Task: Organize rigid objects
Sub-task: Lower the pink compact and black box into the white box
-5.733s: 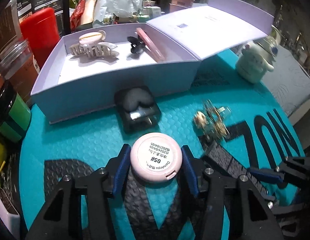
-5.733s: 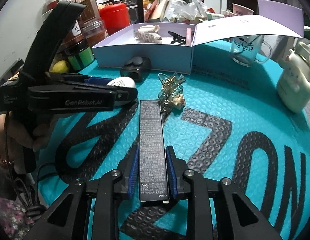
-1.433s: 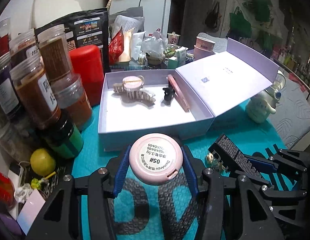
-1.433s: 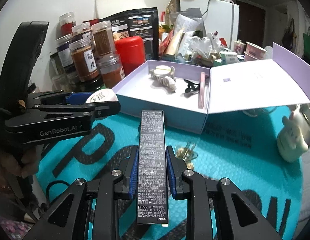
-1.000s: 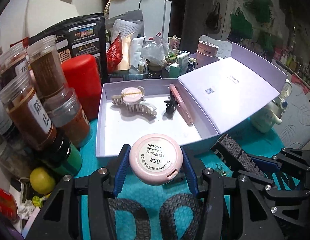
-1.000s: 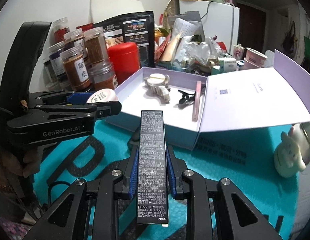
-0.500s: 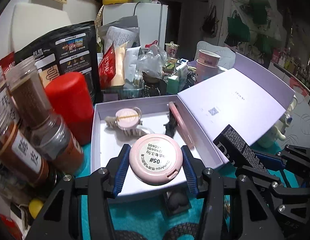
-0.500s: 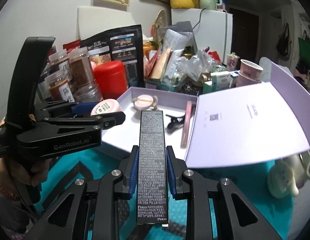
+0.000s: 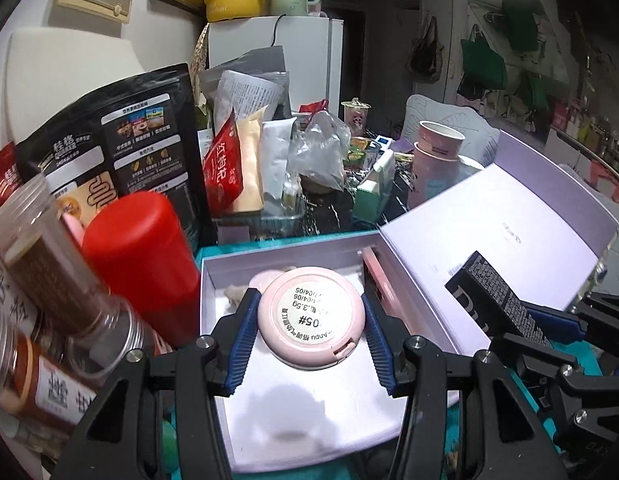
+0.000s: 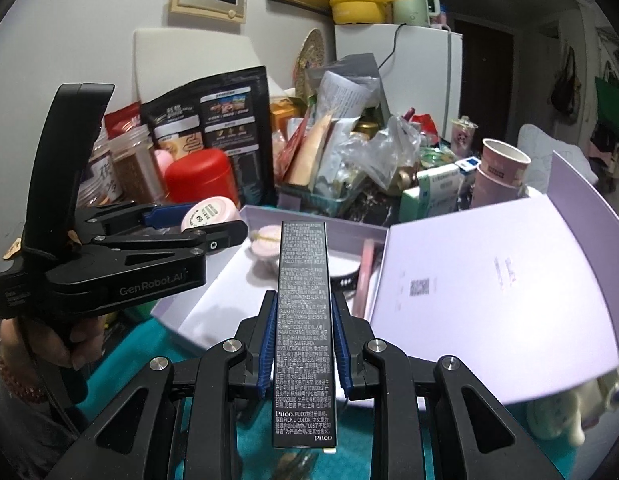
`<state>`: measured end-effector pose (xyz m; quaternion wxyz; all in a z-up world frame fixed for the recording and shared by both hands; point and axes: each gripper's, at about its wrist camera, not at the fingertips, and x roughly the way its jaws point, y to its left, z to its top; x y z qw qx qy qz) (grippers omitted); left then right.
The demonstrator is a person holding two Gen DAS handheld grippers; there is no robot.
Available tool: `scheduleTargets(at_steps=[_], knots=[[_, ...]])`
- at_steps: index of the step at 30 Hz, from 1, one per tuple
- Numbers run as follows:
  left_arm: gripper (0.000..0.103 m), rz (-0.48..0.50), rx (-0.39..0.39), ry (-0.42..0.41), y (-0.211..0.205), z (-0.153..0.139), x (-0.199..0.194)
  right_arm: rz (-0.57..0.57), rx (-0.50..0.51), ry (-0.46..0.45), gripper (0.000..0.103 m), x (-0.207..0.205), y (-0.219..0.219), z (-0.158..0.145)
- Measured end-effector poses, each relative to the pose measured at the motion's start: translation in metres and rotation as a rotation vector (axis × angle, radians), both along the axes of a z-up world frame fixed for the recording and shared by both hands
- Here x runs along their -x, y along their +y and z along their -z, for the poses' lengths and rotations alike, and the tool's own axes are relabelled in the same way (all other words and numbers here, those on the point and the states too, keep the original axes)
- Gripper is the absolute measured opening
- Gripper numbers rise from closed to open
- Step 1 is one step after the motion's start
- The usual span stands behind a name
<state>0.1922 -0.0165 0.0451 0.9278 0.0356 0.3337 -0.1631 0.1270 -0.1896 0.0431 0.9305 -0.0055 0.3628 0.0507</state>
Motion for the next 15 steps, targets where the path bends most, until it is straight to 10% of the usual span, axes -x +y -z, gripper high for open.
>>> scheduleTargets(at_steps=[15], knots=[[0.050,0.014,-0.004,0.009,-0.009,0.003,-0.048,0.030,0.010,-0.023,0.025,-0.044,-0.013,-0.001]])
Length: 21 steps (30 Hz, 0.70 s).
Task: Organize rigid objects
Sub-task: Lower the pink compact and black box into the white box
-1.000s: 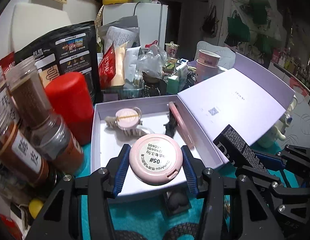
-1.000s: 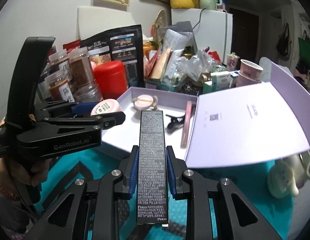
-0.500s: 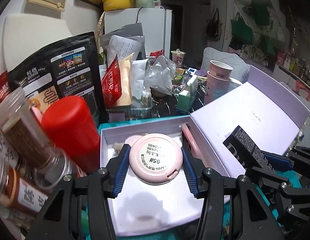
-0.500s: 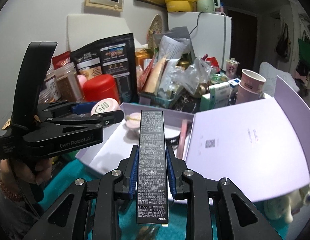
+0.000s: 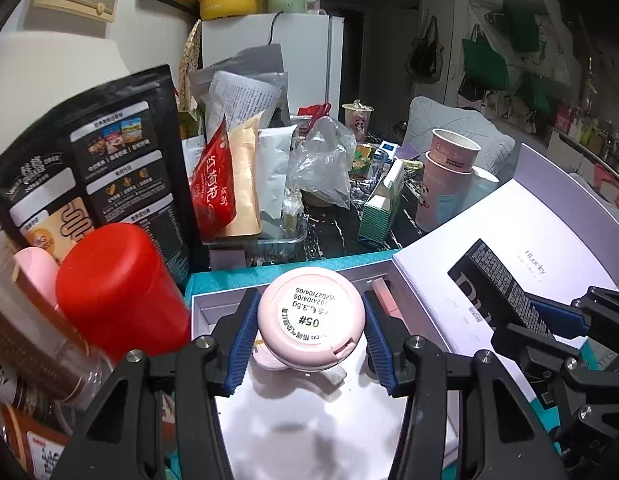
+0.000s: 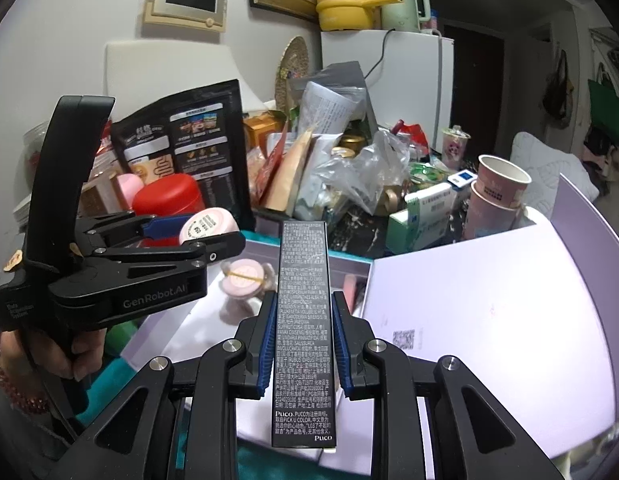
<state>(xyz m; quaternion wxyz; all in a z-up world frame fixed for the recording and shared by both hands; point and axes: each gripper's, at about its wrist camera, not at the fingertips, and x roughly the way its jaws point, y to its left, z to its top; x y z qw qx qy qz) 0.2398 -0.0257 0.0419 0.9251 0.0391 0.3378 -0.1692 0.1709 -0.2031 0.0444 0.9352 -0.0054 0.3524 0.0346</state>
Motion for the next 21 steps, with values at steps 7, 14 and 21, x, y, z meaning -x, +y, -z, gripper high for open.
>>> scheduleTargets(at_steps=[7,14,21], knots=[[0.050,-0.022,0.003,0.020,0.006,0.010,-0.019,0.030,-0.001,0.012,0.025,-0.023,-0.006,0.012],[0.050,-0.036,-0.001,0.037,0.011,0.022,-0.031,0.068,0.004,0.022,0.025,-0.041,-0.014,0.025],[0.050,-0.045,0.009,0.077,0.013,0.037,-0.040,0.088,0.033,0.066,0.025,-0.054,-0.017,0.046]])
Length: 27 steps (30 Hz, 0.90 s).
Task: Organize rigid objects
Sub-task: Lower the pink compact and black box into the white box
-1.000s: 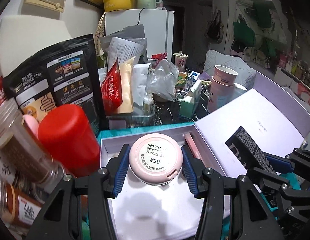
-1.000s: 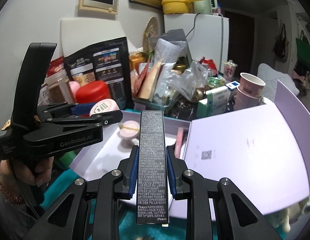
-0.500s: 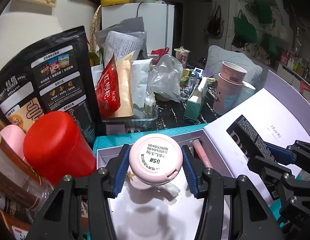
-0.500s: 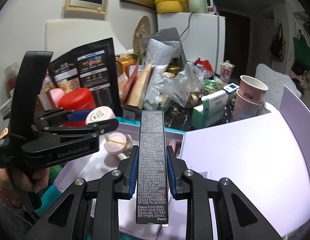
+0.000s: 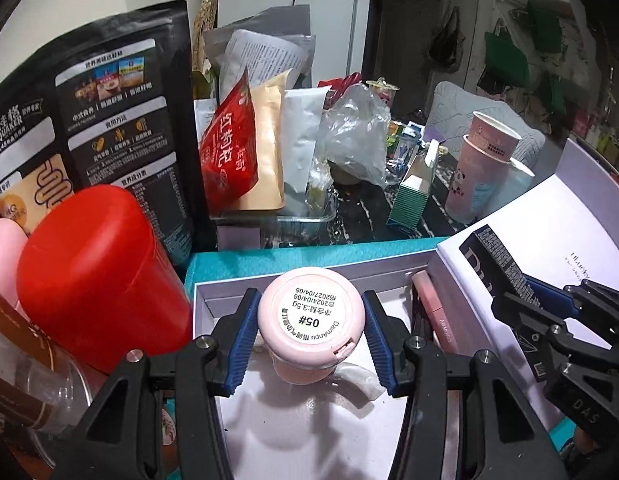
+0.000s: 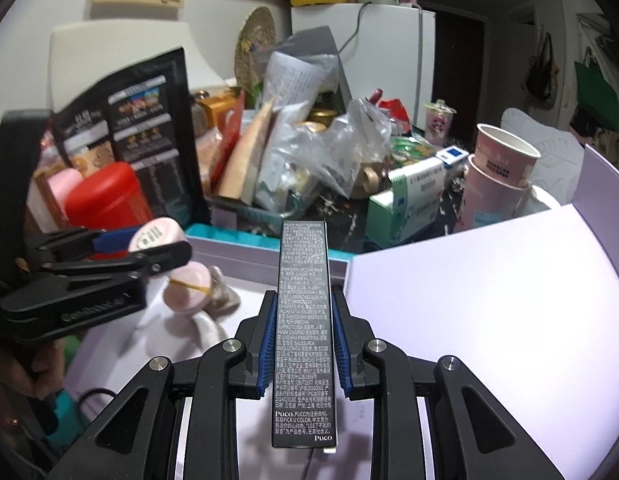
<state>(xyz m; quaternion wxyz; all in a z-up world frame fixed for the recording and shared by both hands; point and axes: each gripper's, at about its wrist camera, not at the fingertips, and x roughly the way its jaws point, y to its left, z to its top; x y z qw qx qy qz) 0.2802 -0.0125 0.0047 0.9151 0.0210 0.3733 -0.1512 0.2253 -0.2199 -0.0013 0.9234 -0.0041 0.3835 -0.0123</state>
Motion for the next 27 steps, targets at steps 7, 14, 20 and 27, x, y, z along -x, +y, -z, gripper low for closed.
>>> scheduleTargets(at_steps=[7,14,20,27], knots=[[0.050,0.031,-0.004,0.032,-0.008,0.014,-0.002,-0.027,0.047,0.046,0.025,-0.005,0.010,0.019],[0.050,0.045,-0.002,0.046,-0.010,0.022,-0.004,-0.009,0.065,0.053,0.025,-0.006,0.012,0.025],[0.050,0.030,-0.021,0.056,-0.010,0.030,-0.007,0.022,0.033,0.080,0.025,-0.012,0.007,0.033],[0.050,0.032,-0.020,0.080,-0.010,0.034,-0.008,0.021,0.039,0.087,0.026,-0.013,0.009,0.035]])
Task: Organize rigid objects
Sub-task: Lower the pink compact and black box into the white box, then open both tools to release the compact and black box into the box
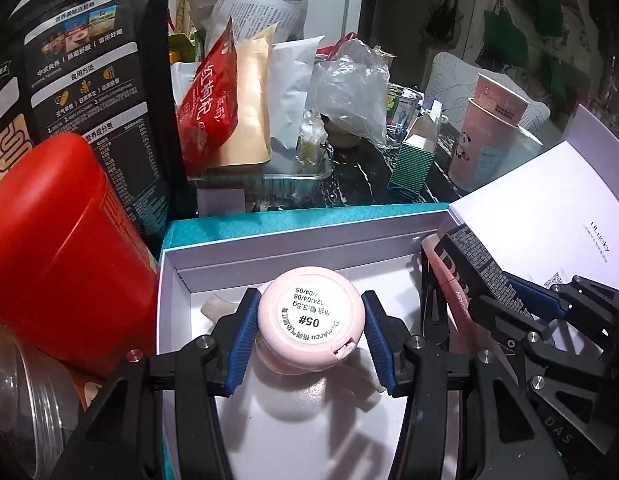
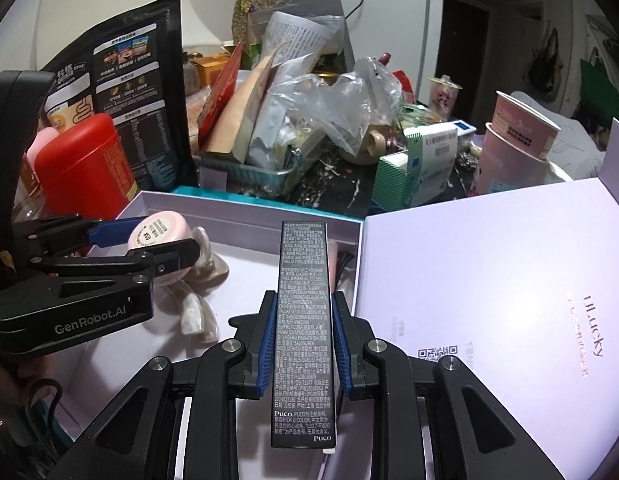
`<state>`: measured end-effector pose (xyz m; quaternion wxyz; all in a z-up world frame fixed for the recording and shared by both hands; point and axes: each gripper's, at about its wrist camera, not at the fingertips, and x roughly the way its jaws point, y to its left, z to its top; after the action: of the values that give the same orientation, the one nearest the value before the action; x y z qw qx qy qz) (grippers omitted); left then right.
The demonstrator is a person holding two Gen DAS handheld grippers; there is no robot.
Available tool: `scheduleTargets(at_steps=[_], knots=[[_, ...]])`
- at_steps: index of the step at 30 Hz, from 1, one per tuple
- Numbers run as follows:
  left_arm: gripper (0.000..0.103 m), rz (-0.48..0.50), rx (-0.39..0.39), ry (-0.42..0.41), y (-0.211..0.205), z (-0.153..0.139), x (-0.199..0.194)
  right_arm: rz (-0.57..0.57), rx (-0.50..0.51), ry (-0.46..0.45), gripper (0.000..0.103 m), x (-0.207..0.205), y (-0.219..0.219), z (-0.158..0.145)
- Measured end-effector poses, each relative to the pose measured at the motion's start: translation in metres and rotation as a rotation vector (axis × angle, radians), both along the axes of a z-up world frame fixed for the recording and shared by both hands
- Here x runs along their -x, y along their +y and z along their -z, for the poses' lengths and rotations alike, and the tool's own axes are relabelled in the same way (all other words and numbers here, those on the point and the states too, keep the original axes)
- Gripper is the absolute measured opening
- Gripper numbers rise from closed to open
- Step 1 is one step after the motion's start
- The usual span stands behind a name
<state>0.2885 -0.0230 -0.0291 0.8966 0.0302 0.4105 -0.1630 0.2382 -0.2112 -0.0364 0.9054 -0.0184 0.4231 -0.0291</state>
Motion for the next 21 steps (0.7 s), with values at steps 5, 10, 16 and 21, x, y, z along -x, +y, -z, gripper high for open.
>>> scheduleTargets(at_steps=[5,10,16,21], knots=[[0.050,-0.014,-0.001,0.011,0.0017,0.0015,-0.0018,0.007,0.006,0.007,0.035,-0.0005,-0.0010,0.0006],[0.050,-0.013,-0.041,0.006,-0.0027,0.0021,-0.0017,0.005,0.003,0.010,0.036,-0.0003,-0.0009,0.0007],[0.050,-0.034,-0.028,0.002,-0.0017,0.0003,-0.0014,0.005,0.015,0.005,0.036,0.0014,0.0002,-0.0006],[0.050,-0.025,-0.035,-0.004,-0.0023,-0.0017,-0.0012,0.009,0.048,-0.011,0.036,0.0058,0.0017,-0.0061]])
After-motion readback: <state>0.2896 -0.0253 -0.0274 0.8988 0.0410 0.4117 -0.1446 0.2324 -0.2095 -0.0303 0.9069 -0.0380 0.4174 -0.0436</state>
